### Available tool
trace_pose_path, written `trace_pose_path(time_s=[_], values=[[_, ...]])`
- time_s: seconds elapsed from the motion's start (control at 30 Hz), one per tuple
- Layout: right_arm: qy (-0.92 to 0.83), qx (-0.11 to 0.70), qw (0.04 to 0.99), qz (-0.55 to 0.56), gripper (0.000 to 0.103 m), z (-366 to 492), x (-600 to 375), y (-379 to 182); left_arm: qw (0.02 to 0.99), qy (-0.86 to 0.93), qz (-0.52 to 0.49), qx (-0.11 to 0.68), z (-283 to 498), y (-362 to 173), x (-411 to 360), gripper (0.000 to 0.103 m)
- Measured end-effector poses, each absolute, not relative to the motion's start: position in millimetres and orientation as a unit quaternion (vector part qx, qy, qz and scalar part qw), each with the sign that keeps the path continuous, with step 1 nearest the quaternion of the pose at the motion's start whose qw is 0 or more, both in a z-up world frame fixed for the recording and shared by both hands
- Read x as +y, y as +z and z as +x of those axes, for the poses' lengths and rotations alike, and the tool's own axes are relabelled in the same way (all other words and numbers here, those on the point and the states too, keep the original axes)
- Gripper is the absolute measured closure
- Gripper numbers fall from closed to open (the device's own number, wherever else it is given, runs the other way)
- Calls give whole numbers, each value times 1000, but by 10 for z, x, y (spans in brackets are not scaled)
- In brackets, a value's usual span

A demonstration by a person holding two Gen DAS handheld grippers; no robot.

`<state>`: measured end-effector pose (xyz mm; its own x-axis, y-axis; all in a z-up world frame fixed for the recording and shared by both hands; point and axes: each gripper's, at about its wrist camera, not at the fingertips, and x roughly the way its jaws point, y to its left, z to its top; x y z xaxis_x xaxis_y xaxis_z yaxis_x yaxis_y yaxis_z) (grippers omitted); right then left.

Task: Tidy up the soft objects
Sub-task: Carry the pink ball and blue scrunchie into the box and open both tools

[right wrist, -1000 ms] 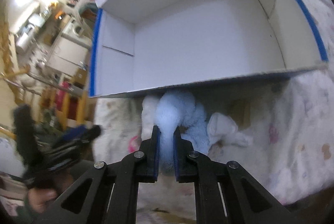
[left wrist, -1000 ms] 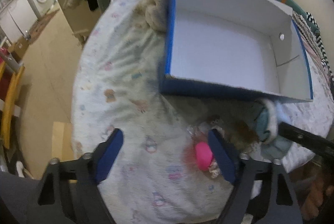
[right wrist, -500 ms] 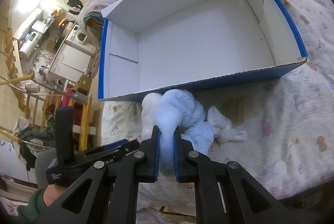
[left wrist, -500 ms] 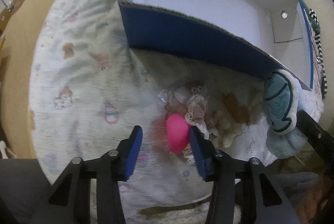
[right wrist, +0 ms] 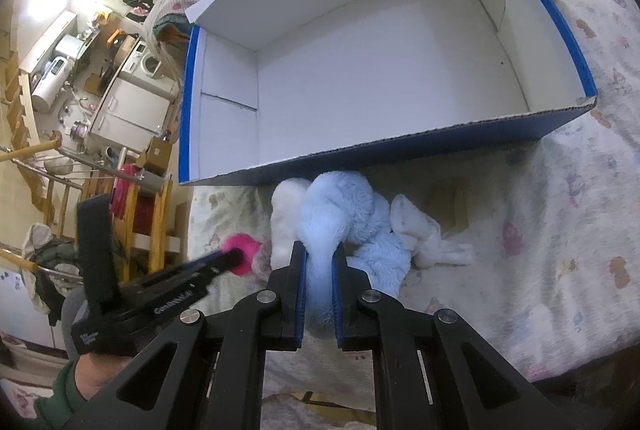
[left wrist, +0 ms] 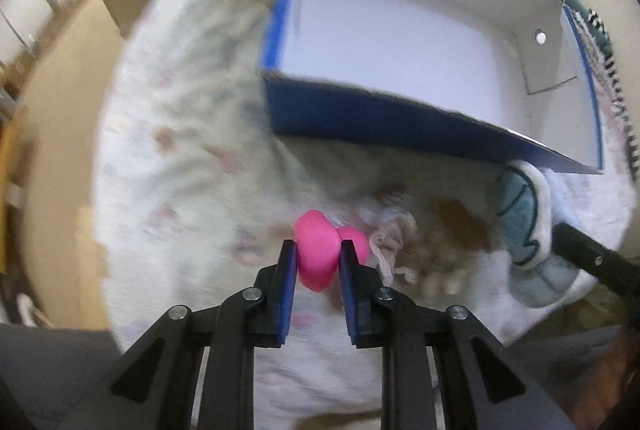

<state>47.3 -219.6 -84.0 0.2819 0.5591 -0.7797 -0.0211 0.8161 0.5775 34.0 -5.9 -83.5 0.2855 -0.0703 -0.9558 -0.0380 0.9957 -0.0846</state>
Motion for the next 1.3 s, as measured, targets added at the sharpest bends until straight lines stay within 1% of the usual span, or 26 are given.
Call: trace_pose_path(time_s=[0.23,0.53,0.8,0.93,1.1,1.3], values=[[218,569,746,269,90,483,-2139,-862,829,13,-20,558,254,-649,144,84],[251,537,757,273,90,420,-2111,-636,851,3,-19,525,215,-455,148,84],[248,487,792,273,90,355,-2248,-325,886,-5,-3,464,157,54,20,84],[233,461,809,280,90,452,-2371,-172,888,-19,-11,460,334,227,-26,84],[216,442,830,263,90,653,-2451,32,889,-28,-11,458,690,365,-149,84],[196,437,843,246,90,974,-2531,157,894,-34,9,447,1108,485,-372,84]])
